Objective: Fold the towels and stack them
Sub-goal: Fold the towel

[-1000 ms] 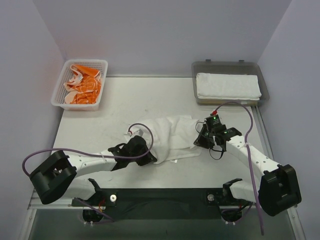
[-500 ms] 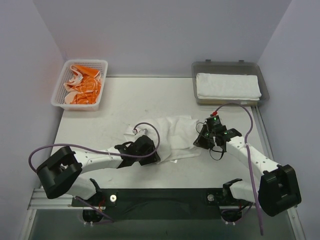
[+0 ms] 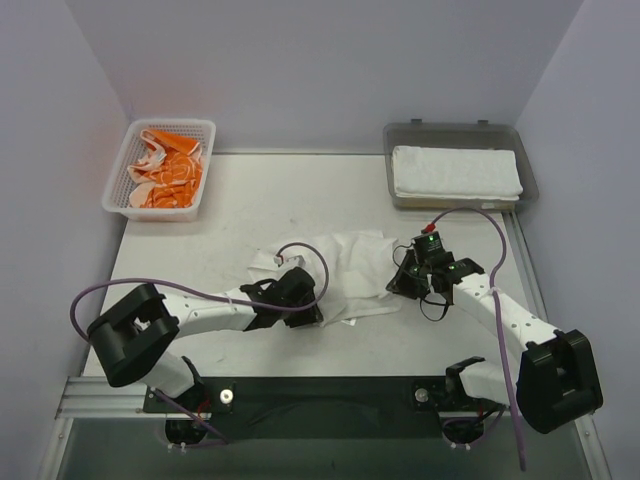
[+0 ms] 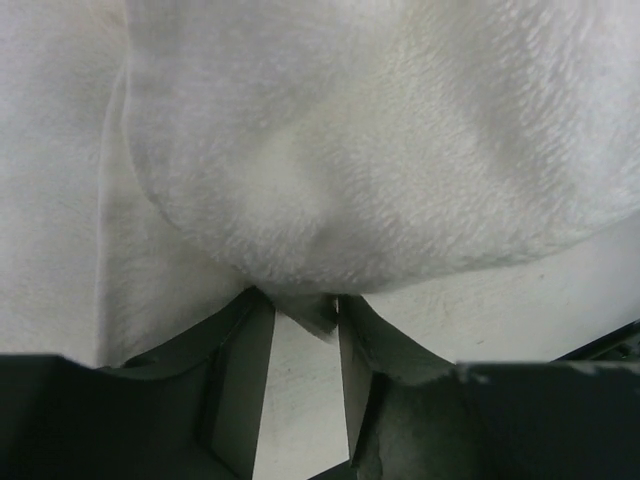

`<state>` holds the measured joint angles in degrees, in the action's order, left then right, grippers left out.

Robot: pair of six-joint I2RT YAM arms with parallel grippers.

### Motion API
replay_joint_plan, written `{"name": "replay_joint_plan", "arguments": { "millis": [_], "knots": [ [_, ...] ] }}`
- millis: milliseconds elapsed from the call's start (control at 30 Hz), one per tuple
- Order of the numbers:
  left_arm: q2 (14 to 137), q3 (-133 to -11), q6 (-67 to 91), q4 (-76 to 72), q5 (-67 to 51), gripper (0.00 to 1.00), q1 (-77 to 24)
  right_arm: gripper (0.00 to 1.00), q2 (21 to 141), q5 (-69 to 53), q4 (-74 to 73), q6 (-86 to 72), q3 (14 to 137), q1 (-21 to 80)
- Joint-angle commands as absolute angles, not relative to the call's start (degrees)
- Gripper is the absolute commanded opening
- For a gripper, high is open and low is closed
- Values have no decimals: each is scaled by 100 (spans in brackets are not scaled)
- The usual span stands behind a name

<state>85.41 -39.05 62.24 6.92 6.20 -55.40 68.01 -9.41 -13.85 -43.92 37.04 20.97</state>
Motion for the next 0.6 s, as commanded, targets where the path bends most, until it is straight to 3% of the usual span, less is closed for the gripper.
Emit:
{"name": "replay_joint_plan", "arguments": {
  "millis": [0,33,200,333,567],
  "knots": [
    [8666,-3999,6152,826,633,40,-5572,0,6680,-984,-1441,-4438,3630,2057],
    [8657,-4008,6152,844,642,30,-5572,0,6680,-984,-1441,-4438,3630,2048],
    [8368,-3990,6109,984,764,22,-5607,0,6671,-993,-1441,-4438,3604,2022],
    [8043,-4016,5942,1142,913,0,-5607,0,6645,-1002,-1450,-4403,3621,1978],
    [6999,-4166,5275,1669,1011,0,-5118,0,6425,-1098,-1626,-4166,3726,1592]
  ]
}}
